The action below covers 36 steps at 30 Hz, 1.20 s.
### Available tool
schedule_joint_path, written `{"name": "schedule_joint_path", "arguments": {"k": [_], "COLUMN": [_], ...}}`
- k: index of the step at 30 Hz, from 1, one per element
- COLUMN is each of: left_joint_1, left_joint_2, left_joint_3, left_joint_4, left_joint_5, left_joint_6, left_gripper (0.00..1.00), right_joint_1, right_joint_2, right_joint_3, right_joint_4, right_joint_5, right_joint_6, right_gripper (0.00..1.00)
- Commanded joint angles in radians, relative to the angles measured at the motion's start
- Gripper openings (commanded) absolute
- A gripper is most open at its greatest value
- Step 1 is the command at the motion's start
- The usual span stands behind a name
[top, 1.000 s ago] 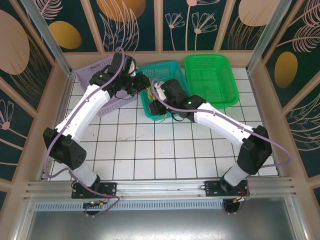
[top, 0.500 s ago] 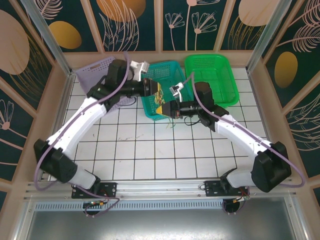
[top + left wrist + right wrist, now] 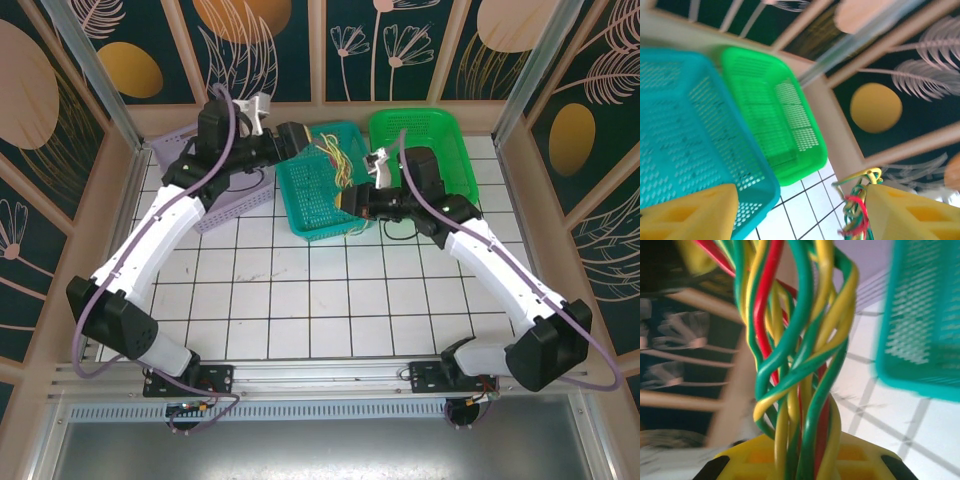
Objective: Untangle the cables
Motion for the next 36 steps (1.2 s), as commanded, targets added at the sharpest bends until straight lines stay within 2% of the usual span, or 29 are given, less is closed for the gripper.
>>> {"name": "schedule_joint_path", "arguments": {"k": [1,5,8,11,15,20,24,27,31,34,36], "left_joint_1": [-0.001,-0.062,-0.109,-0.131,-0.132,-0.133,-0.136,-0.136,-0.136,-0.137,-0.137], "left_joint_2": [-0.044,-0.059,-0.056,-0.075,-0.125,-0.132,-0.101,-0.093,-0.075,-0.054,-0.048], "left_joint_3": [0.031,0.027,0.031,0.003,-0.084,-0.184,-0.192,-0.213,-0.25,-0.233,-0.231], "left_joint_4": [-0.26,-0.273,-0.288,-0.291,-0.187,-0.041,-0.021,-0.01,0.05,0.06,0.064], "left_joint_5": [-0.11,-0.118,-0.148,-0.191,-0.21,-0.172,-0.151,-0.157,-0.143,-0.14,-0.14], "left_joint_6": [-0.239,-0.387,-0.48,-0.577,-0.718,-0.873,-0.895,-0.898,-0.92,-0.917,-0.912], "left_gripper": [0.72,0.77,0.79,0.82,0.89,0.9,0.89,0.83,0.65,0.56,0.4], "right_joint_1": [0.099,0.239,0.329,0.379,0.429,0.497,0.511,0.529,0.566,0.586,0.594], "right_joint_2": [-0.015,0.023,0.04,0.048,0.059,0.11,0.142,0.15,0.161,0.163,0.16], "right_joint_3": [0.041,0.022,-0.024,-0.095,-0.188,-0.264,-0.285,-0.284,-0.295,-0.301,-0.299], "right_joint_4": [-0.094,-0.034,0.085,0.236,0.432,0.704,0.823,0.855,0.885,0.88,0.868], "right_joint_5": [0.462,0.851,1.127,1.316,1.462,1.6,1.632,1.627,1.615,1.615,1.615], "right_joint_6": [-0.269,-0.461,-0.598,-0.719,-0.879,-1.115,-1.203,-1.229,-1.269,-1.266,-1.253], "right_gripper": [0.0,0.0,0.0,0.0,0.0,0.0,0.0,0.0,0.0,0.0,0.0]}}
